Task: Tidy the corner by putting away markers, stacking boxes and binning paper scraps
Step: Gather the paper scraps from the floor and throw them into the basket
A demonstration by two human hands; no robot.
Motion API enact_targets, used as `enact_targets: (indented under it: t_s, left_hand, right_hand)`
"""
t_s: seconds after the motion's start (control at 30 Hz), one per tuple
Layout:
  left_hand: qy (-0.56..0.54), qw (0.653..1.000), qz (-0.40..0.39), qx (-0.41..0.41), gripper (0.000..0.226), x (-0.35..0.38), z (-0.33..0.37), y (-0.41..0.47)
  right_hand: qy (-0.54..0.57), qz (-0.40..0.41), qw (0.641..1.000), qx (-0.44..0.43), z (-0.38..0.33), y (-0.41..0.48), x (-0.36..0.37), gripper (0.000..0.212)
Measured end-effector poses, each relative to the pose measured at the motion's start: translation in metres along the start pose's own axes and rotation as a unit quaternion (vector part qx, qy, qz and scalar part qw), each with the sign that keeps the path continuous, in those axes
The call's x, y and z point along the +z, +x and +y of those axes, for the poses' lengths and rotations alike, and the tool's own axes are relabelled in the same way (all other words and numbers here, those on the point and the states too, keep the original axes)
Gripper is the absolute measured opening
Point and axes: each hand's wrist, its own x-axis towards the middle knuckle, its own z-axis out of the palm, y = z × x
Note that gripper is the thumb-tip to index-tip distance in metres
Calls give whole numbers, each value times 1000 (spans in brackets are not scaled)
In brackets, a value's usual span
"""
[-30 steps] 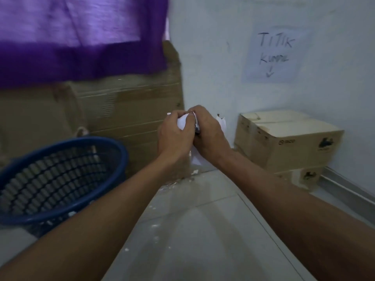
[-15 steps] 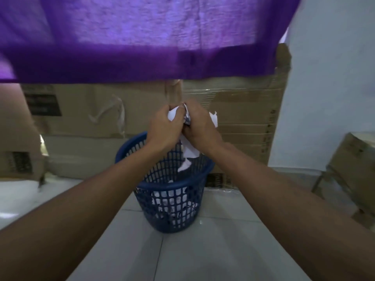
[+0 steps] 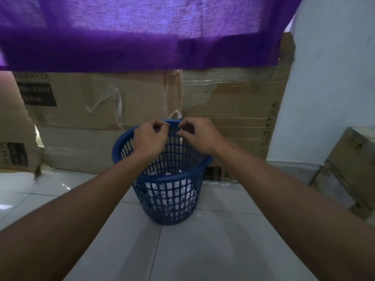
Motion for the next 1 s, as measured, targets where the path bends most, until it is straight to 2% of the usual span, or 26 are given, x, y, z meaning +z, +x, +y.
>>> enact_targets:
  t_s: [0.03, 0.1, 0.2, 0.4, 0.5, 0.6, 0.73, 1.0]
  left_hand:
    - [-1, 1000, -1, 7, 17, 3, 3, -2]
    - [-8, 1000, -1, 20, 17, 9, 10, -6]
    - [-17, 999, -9, 40, 18, 20, 22, -14]
    - [-2, 986, -36, 161, 15, 58, 52, -31]
    - [-29, 980, -64, 184, 14, 89, 75, -42]
    - [-63, 974, -107, 189, 15, 126, 96, -58]
    - [-101, 964, -140, 200, 14, 172, 123, -91]
    - [-153, 924, -256, 238, 16, 249, 180, -177]
  right_hand:
    - [11, 13, 1000, 3, 3, -3, -2, 15]
    - [15, 32, 999, 7, 9, -9, -5, 10]
    - [20, 51, 998, 14, 18, -18, -12, 10]
    - [32, 84, 994, 57, 45, -53, -47, 16]
    - [1, 115, 989, 92, 66, -82, -76, 20]
    - [-43, 166, 975, 141, 92, -117, -103, 28]
    - [-43, 221, 950, 215, 121, -169, -129, 33]
    - [-96, 285, 901, 311, 142, -285, -189, 37]
